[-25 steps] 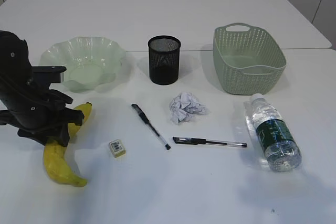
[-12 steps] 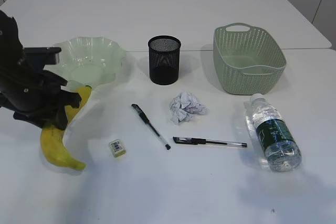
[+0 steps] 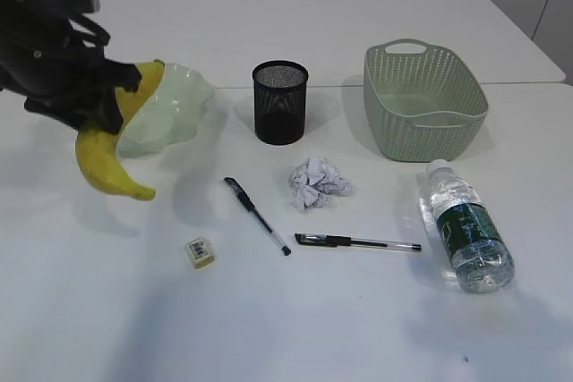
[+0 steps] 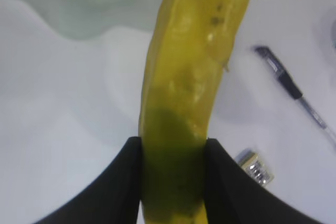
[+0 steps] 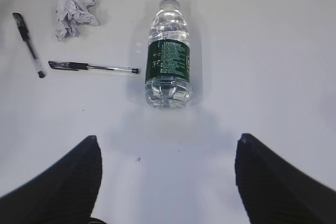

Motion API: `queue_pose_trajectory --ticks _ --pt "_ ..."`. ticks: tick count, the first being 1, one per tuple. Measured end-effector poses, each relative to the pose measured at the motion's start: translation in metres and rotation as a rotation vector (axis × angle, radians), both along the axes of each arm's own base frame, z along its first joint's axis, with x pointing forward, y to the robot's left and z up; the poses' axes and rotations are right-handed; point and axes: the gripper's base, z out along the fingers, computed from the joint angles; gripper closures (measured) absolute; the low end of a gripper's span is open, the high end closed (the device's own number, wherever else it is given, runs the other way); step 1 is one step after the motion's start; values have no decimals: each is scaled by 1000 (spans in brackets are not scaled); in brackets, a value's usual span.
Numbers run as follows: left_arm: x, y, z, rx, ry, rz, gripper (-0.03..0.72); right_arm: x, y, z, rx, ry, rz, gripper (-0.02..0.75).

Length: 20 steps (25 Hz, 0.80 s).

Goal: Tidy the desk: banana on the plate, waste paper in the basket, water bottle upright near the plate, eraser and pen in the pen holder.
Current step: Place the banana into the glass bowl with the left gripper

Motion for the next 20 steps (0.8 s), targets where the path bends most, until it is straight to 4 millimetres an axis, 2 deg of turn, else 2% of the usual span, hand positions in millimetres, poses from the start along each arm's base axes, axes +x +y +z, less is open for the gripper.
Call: queue_pose_trajectory --ticks 4,7,15,20 --pt "16 -1 29 -34 -104 14 462 0 0 0 0 2 0 152" --pt "34 2 38 -58 -144 57 462 0 0 0 0 2 0 152" --pt "86 22 32 -203 -160 197 462 0 0 0 0 2 0 152" --pt "113 34 16 -307 -167 276 463 0 0 0 0 2 0 152"
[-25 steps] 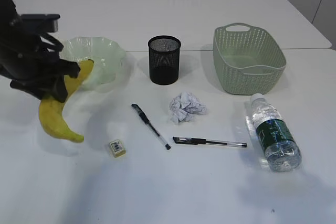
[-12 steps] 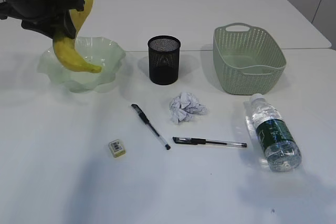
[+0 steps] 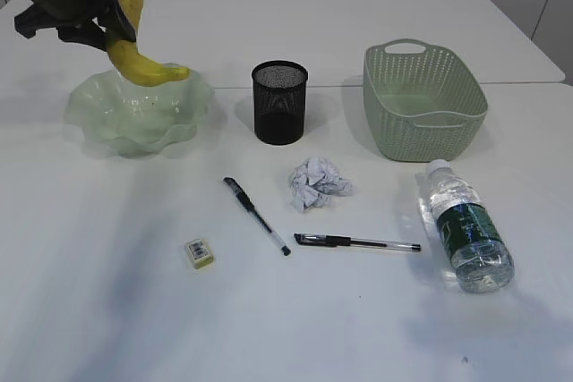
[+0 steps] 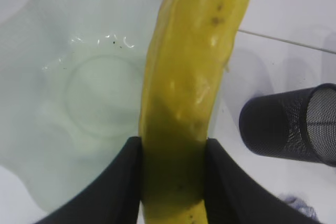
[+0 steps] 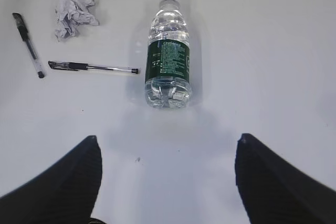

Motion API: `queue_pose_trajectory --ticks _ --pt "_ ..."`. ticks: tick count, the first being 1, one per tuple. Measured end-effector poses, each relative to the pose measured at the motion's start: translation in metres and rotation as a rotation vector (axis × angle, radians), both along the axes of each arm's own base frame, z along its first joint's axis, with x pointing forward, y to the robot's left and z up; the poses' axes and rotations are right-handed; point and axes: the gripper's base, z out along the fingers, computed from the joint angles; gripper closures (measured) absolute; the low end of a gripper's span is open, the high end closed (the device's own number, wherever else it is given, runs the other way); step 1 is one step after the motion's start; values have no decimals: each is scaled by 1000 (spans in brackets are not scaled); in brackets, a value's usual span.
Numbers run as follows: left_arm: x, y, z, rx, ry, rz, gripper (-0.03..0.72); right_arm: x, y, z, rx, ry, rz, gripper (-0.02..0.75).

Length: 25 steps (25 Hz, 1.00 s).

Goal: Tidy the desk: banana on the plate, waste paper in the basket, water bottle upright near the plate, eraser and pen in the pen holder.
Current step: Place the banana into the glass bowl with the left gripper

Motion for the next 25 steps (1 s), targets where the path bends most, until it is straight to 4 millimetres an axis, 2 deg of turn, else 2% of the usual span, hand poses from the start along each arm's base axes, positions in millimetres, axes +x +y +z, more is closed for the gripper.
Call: queue_pose_trajectory --ticks 10,19,25 --pt "28 23 -44 -174 31 138 464 0 0 0 0 0 0 153" --pt "37 22 -77 -223 75 167 463 0 0 0 0 0 0 153" --pt "39 22 -83 -221 77 173 384 0 0 0 0 0 0 153"
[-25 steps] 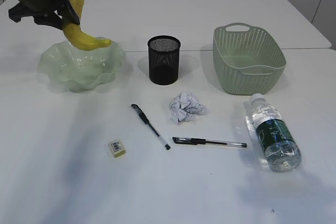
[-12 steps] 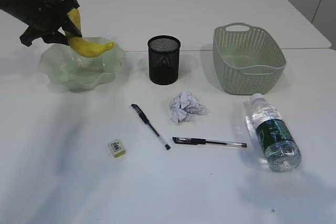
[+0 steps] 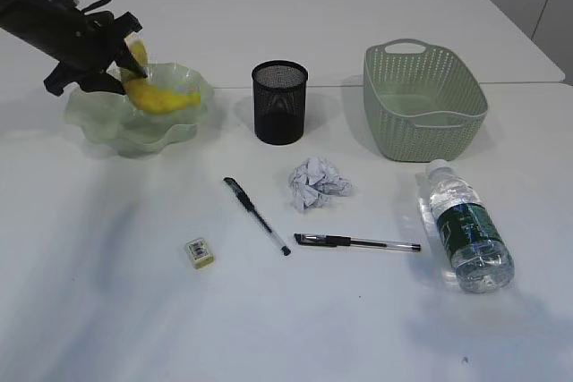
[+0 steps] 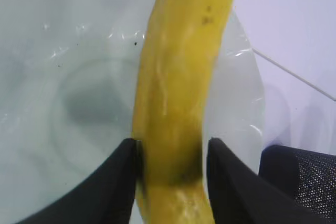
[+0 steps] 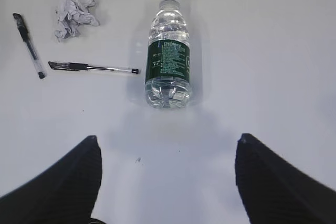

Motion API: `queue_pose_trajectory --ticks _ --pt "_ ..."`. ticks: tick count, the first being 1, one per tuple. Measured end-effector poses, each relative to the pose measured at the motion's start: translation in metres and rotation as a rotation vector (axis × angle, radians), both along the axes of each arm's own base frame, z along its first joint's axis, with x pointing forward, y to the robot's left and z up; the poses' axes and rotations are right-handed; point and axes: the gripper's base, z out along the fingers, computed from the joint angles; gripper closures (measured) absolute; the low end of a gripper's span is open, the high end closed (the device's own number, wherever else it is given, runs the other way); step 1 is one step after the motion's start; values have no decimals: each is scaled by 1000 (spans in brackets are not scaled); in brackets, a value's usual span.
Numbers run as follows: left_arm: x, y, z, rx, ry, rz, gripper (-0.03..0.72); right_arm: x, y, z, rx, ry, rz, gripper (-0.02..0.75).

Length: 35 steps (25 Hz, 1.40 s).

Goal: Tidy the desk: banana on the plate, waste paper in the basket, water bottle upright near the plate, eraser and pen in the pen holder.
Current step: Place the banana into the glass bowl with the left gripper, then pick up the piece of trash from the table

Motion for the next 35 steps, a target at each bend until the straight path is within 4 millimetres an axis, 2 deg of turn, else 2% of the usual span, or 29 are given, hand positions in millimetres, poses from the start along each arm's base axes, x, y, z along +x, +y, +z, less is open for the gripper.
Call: queue_pose_trajectory --ticks 3,10,15,17,21,27,31,35 --pt "0 0 0 0 -4 2 330 0 0 0 0 0 0 153" --pt "-1 0 -1 0 12 -9 330 0 0 0 1 0 0 153" --pt "-7 -2 1 33 31 -99 330 0 0 0 1 0 0 153" --pt "-9 -2 13 57 3 -136 331 0 0 0 1 0 0 153" --pt "-20 2 53 159 -70 -195 332 0 0 0 1 0 0 153" --pt "-48 8 110 309 -138 -306 354 -1 0 0 3 8 1 153" --pt "-70 8 133 351 -97 -418 375 -1 0 -1 3 10 2 153" --pt "-89 10 140 380 -11 -493 384 -1 0 -1 3 13 2 153"
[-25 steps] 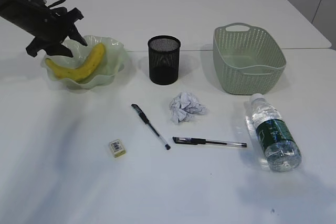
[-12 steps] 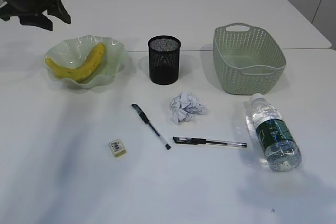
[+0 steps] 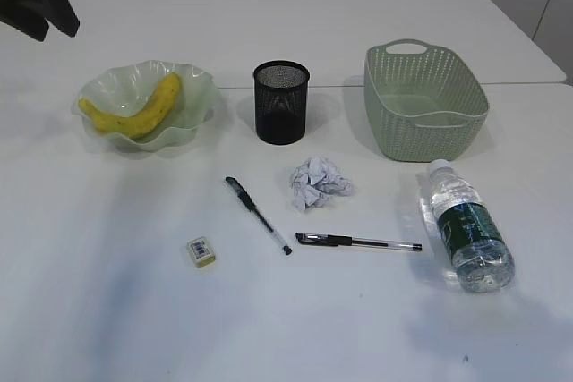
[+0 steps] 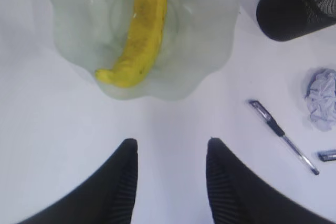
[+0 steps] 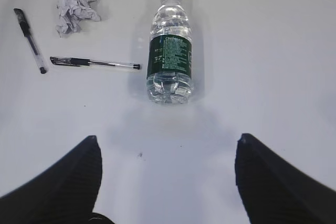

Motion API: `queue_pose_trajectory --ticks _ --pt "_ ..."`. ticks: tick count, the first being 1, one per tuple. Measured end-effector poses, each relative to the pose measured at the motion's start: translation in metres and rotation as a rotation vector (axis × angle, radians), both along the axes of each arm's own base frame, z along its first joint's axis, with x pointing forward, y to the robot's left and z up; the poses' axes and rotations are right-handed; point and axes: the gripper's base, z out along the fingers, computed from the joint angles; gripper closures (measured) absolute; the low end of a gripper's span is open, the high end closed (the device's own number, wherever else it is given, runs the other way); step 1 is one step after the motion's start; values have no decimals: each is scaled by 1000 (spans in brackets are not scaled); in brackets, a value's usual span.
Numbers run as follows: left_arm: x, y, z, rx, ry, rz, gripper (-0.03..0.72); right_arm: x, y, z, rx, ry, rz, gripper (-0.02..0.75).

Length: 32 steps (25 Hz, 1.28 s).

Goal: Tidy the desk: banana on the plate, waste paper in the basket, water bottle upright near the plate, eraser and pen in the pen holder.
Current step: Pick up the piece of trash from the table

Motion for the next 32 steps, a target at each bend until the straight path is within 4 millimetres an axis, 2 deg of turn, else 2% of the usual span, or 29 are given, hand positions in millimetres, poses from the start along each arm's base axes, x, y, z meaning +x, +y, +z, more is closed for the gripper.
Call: queue_pose_trajectory --ticks 3,8,15,19,24,28,32 --pt "-13 1 1 13 23 -10 385 0 0 0 0 0 0 153" --pt "-42 3 -13 19 95 -13 386 0 0 0 0 0 0 153" --pt "-117 8 -16 27 71 2 387 -1 0 1 0 6 1 153" --pt "-153 12 -4 54 7 3 396 -1 0 11 1 -12 4 153" --pt "-165 17 8 110 -45 2 399 8 1 29 1 -17 7 153" --pt "-165 21 7 157 -42 6 399 31 5 42 11 27 28 153" --pt "-165 25 7 190 -37 21 403 60 18 58 4 46 98 153"
